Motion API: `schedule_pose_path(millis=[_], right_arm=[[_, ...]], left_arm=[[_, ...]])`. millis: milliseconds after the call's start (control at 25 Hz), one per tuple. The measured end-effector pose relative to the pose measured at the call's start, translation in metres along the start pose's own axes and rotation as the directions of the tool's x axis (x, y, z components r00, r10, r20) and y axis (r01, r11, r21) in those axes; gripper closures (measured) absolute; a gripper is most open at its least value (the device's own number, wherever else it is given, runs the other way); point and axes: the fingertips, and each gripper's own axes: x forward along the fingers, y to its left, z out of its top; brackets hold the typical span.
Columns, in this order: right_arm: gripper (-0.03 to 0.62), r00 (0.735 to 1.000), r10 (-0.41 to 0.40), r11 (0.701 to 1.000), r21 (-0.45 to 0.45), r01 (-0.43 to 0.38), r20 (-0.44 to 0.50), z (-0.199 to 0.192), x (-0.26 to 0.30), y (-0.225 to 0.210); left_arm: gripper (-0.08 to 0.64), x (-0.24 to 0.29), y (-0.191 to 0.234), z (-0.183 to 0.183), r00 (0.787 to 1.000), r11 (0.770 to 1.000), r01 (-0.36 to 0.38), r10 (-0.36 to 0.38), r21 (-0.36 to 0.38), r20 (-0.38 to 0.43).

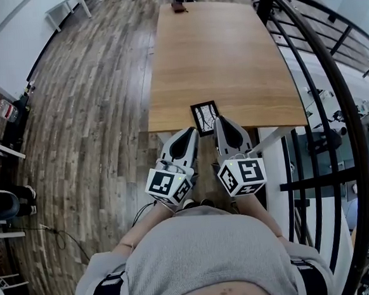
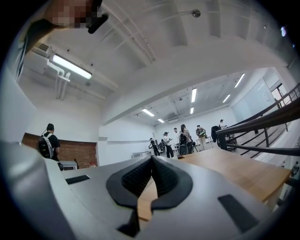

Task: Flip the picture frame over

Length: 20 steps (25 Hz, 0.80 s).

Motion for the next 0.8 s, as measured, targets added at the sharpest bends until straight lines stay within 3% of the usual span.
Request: schedule_pose_path(millis=[160, 520, 800], right_arm=[[0.575, 1.000, -0.003, 0.998, -0.057, 0.003, -0.002, -0.002, -0.003, 0.003], [0.575, 1.000, -0.004, 1.000, -0.017, 0.005, 0.002, -0.006, -0.006, 0.003], [0.575, 1.000, -0.002, 0.999, -0.037, 0.002, -0.005, -0.005, -0.015, 0.002]], left_arm=[[0.554, -0.002, -0.005, -0.001, 1.000, 1.000, 0.012, -0.012, 0.004, -0.004], [0.554, -0.002, -0.004, -0.003, 1.000, 1.000, 0.017, -0.017, -0.006, -0.003], [0.554, -0.002, -0.015, -0.004, 1.000, 1.000, 0.026, -0.026, -0.007, -0.001]])
